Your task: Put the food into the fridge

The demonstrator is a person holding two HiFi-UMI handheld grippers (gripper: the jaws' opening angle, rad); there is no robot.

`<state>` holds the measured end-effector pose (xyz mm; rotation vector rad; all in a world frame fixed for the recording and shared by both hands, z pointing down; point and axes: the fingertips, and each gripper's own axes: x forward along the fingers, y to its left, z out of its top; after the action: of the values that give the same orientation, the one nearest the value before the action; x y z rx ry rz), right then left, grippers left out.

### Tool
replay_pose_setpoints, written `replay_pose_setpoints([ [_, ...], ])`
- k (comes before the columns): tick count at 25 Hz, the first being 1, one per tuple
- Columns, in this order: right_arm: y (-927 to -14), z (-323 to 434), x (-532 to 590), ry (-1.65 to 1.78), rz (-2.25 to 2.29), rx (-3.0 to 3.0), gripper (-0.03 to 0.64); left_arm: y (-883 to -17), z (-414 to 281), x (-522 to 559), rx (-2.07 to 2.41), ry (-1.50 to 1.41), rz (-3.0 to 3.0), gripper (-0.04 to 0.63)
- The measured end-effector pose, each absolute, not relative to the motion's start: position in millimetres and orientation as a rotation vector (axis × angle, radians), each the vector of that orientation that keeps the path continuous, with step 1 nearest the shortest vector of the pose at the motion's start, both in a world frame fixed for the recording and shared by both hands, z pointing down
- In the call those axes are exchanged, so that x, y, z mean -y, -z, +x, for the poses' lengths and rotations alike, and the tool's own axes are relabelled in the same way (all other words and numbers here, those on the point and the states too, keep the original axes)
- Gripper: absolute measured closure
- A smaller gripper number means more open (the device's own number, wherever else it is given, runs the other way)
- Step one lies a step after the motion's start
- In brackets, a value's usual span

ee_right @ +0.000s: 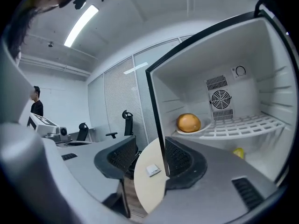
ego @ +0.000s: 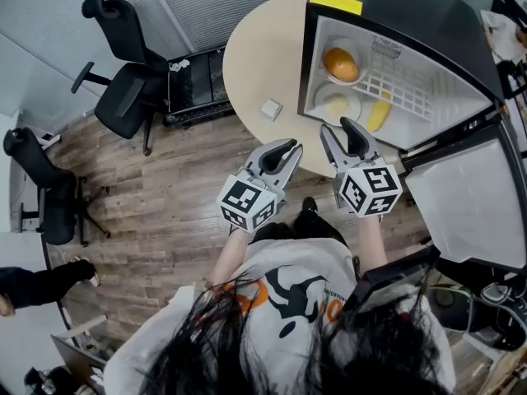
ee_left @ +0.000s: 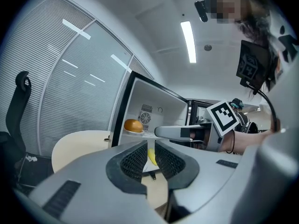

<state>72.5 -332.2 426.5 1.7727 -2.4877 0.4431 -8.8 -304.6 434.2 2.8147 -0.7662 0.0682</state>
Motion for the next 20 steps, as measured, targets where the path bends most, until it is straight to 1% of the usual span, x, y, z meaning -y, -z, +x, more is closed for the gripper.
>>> replay_pose_setpoints([
  [5, -439.9, 62.1, 300.2, -0.484, 1.803, 2.449, 0.462, -443.1, -21.3, 277.2, 0.741, -0.079, 2.798, 0.545],
  [14, -469.3, 53.1, 241.5, -0.615, 1.82, 2.375, 0.511, -457.0, -18.6, 235.6, 0.677, -0.105, 2.774, 0.545],
  [20, -478.0, 66.1, 217.0, -0.654, 1.84, 2.349, 0.532, -459.3, -4.2, 210.7, 0.642, -0.125, 2.778, 0.545],
])
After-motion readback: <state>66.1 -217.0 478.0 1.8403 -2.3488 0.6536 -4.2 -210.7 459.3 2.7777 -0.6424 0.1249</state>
